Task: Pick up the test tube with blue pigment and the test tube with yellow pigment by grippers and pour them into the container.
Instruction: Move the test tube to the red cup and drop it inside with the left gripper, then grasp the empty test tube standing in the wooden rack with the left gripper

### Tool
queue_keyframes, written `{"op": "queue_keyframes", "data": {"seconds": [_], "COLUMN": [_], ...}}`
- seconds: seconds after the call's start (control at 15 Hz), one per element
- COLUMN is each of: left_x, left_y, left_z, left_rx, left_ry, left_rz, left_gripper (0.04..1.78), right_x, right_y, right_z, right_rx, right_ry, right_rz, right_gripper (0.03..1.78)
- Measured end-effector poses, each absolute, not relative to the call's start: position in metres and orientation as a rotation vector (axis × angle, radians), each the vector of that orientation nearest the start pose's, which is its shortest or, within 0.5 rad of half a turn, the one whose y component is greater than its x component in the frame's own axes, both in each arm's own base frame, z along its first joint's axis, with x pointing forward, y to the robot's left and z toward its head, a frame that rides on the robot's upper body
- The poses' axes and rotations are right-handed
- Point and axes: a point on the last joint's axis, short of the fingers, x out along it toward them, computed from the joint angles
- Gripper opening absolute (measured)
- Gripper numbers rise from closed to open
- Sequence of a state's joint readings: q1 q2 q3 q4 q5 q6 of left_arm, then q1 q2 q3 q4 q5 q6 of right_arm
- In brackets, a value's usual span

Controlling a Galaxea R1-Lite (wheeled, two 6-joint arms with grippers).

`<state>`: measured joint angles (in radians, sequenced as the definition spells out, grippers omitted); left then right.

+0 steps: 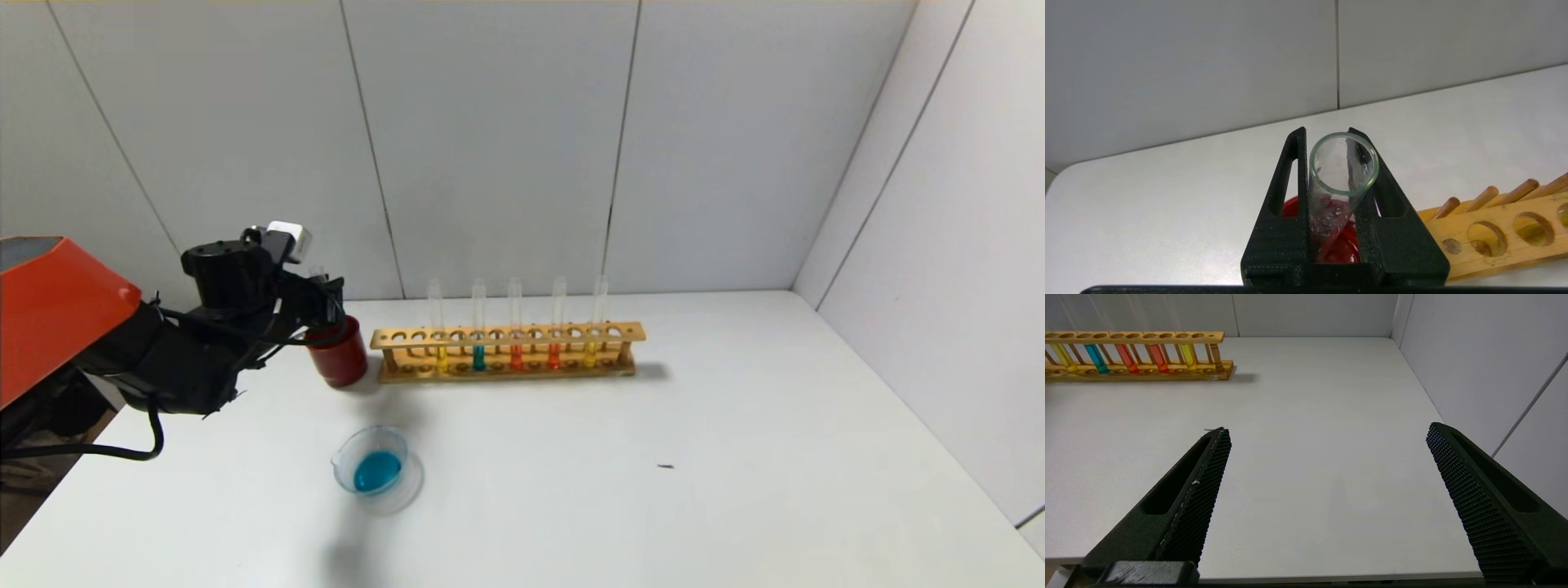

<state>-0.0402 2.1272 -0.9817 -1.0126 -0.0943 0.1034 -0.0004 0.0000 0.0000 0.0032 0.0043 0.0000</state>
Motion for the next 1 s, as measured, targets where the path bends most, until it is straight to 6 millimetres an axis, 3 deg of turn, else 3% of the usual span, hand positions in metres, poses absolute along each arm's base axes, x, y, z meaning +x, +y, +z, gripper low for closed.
{"op": "queue_keyframes", "data": {"seconds": [0.33, 0.47, 0.6, 0.87, 1.0], "left_x": [0.402, 0.402, 0.402, 0.4, 0.399], "left_y": [-0.018, -0.018, -0.018, -0.019, -0.019], "left_z": [0.101, 0.1, 0.098, 0.096, 0.099], "left_rx": [0.098, 0.098, 0.1, 0.105, 0.11], "left_ry": [0.152, 0.147, 0.144, 0.148, 0.121], "left_rz": [-0.153, -0.153, -0.152, -0.153, -0.149], "left_gripper": [0.37, 0.48, 0.72, 1.38, 1.6], "right_x": [-0.023, -0.023, -0.023, -0.023, -0.023], "right_y": [0.0, 0.0, 0.0, 0.0, 0.0], "right_z": [0.075, 0.075, 0.075, 0.075, 0.075], "right_rx": [0.0, 0.0, 0.0, 0.0, 0.0], "right_ry": [0.003, 0.003, 0.003, 0.003, 0.003], "right_rz": [0.003, 0.004, 0.004, 0.003, 0.004], "right_gripper": [1.75, 1.75, 1.75, 1.75, 1.75]}}
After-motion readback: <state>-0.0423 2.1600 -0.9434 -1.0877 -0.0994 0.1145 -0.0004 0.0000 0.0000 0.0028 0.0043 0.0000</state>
